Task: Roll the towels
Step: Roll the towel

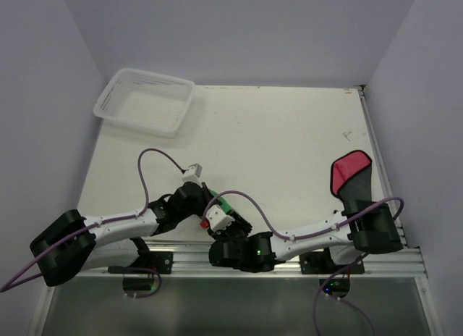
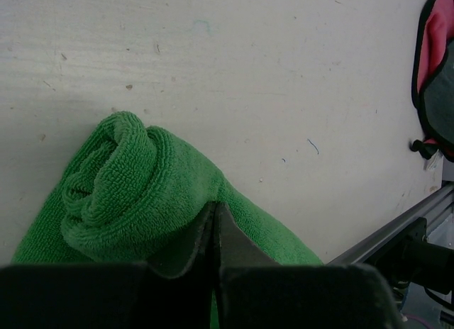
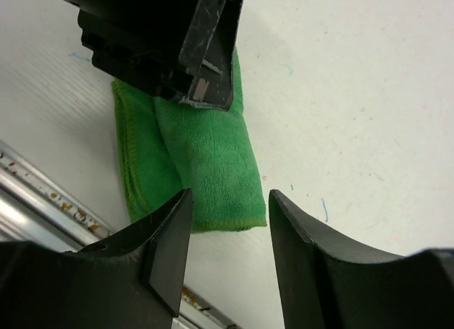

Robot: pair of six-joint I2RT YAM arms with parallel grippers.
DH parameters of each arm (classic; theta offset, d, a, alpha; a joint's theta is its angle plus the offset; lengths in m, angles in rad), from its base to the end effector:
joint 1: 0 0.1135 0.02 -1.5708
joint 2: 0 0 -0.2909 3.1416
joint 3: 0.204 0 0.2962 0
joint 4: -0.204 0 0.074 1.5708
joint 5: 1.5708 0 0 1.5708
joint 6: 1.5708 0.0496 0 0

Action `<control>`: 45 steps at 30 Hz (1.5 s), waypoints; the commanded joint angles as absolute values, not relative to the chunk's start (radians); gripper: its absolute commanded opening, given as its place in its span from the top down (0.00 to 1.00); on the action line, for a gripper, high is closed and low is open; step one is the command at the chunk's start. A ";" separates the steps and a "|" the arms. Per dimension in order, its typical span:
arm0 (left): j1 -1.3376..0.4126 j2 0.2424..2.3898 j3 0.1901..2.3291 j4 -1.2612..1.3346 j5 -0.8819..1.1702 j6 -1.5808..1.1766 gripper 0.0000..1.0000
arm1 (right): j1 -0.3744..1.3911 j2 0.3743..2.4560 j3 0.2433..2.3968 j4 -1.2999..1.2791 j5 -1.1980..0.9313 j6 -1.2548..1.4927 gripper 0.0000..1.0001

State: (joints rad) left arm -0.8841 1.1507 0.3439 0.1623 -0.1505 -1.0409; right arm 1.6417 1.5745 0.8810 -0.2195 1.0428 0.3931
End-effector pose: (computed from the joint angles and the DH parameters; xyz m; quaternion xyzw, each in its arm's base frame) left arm 0.1603 -0.1838 0.1373 -0.1033 0.8867 -0.3272 0.3098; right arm 0.0184 0.3452 0.1868 -0.3491 0.7599 -0.0095 0.5482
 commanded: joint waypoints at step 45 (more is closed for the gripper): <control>-0.885 0.991 0.402 -0.178 -0.342 -0.982 0.84 | 1.238 1.480 0.638 0.057 0.263 0.571 0.87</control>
State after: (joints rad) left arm -0.8932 0.9928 0.3367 -0.0292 -0.2165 -1.0519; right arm 1.1976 1.4906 0.6331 0.1741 0.1513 0.6270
